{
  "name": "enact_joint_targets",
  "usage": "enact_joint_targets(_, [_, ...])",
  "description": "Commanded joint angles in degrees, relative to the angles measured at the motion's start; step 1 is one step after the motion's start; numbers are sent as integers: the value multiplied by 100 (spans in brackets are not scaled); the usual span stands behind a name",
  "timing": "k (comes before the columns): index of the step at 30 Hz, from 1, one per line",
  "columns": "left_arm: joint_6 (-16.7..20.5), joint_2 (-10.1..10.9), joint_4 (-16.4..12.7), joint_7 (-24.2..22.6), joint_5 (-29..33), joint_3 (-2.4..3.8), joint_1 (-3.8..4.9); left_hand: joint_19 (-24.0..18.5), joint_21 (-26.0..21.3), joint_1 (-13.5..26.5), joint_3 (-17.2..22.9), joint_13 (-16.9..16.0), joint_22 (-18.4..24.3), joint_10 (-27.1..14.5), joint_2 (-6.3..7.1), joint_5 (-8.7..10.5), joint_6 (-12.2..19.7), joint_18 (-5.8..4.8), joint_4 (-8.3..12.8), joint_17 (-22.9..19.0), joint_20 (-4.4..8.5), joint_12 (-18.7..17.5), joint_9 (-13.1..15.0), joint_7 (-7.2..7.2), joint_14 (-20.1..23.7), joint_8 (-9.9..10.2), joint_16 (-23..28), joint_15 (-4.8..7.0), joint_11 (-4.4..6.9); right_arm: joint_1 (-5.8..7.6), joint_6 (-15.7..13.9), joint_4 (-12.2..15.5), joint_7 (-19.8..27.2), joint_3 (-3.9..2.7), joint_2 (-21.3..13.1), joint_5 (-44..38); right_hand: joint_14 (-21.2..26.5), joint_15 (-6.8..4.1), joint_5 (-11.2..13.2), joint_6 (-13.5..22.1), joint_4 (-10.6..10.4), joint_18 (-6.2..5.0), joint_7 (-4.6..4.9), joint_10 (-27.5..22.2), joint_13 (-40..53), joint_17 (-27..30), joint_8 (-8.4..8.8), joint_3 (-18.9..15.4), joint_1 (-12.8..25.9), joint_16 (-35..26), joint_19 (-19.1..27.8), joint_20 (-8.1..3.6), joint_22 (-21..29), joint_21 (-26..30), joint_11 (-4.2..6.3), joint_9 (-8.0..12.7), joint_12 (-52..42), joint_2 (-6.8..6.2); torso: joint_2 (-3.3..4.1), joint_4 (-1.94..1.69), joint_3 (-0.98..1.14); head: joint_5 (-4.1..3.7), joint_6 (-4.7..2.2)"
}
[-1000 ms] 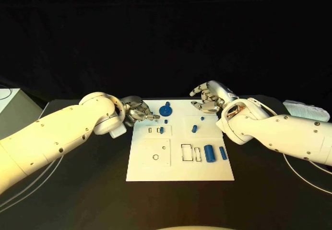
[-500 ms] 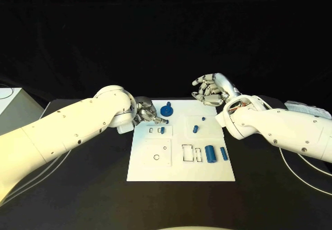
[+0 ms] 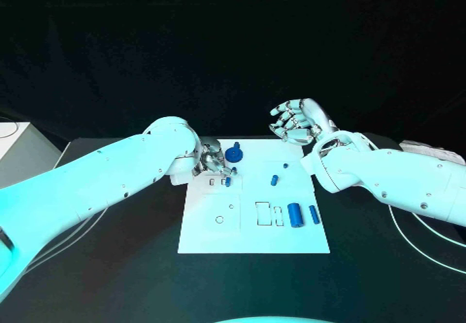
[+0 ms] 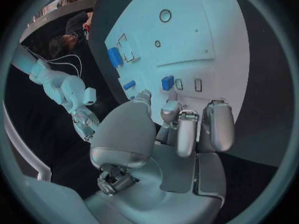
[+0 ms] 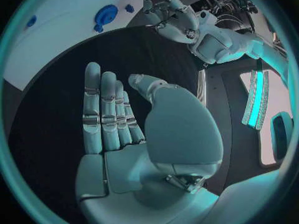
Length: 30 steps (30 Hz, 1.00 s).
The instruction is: Assemble the parts on the task board
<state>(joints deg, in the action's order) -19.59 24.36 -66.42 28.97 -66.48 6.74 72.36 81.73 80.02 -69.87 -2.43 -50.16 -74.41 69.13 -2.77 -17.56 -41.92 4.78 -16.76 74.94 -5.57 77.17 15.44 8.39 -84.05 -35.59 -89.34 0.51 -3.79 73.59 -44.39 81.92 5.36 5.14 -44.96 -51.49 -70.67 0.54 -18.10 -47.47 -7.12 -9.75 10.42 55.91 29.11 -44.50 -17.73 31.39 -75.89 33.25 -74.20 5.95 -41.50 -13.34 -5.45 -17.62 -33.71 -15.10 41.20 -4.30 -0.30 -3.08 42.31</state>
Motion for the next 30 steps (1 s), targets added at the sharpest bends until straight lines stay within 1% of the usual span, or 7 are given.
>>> enact_joint_targets(1, [-446,-72,60,82,-75,-24,12,25,20,-56,30,-1,-8,23,0,-27,-33,-105,2,1393,-28,-25,-4,-2,-557,17,-25,-40,3,6,-71,-5,49,-3,10,75,-33,26,-28,70,5,-58,7,41,-36,-4,-11,-56,-70,-55,-47,11,29,48,-12,16,41,-11,3,2,-2,1,6])
enact_joint_targets(5, [-540,-118,105,111,-188,-51,14,11,5,-54,36,40,17,-2,4,-25,-50,-98,-2,1358,-27,-44,-3,-5,-546,29,-13,-39,5,7,-64,-6,24,-3,12,76,-31,30,-30,78,5,-57,11,39,-46,-6,-8,-63,-70,-69,-46,13,39,57,-16,20,48,-14,0,1,-2,-5,10])
enact_joint_targets(9, [-544,-146,142,123,-229,-64,15,5,2,-41,48,49,21,-16,7,-23,-98,-97,-4,1351,-23,-57,5,-14,-543,45,-10,-36,11,8,-59,-5,6,-3,10,75,-29,36,-58,98,11,-56,18,39,-80,-13,-1,-77,-80,-109,-49,17,69,82,-23,32,68,-9,-1,-4,-1,-8,16])
enact_joint_targets(23, [-576,-213,239,148,-263,-74,13,-2,1,-47,95,150,24,-75,-4,-38,-164,-96,-3,1347,-16,-106,19,-38,-542,78,-8,-22,31,9,-8,5,-34,-3,5,75,-29,40,-94,108,14,-56,23,40,-105,-21,0,-89,-86,-140,-53,20,93,101,-28,41,81,-4,5,1,-3,-8,28])
enact_joint_targets(30, [-465,-214,250,133,-234,-78,12,-11,-7,-52,136,203,35,-100,-19,-42,-197,-92,-1,1335,-7,-133,28,-57,-537,101,-3,-10,47,9,27,8,-55,-3,6,71,-31,40,-110,108,16,-56,24,41,-115,-24,-1,-91,-91,-151,-56,20,102,107,-29,44,85,1,5,4,-5,-19,50])
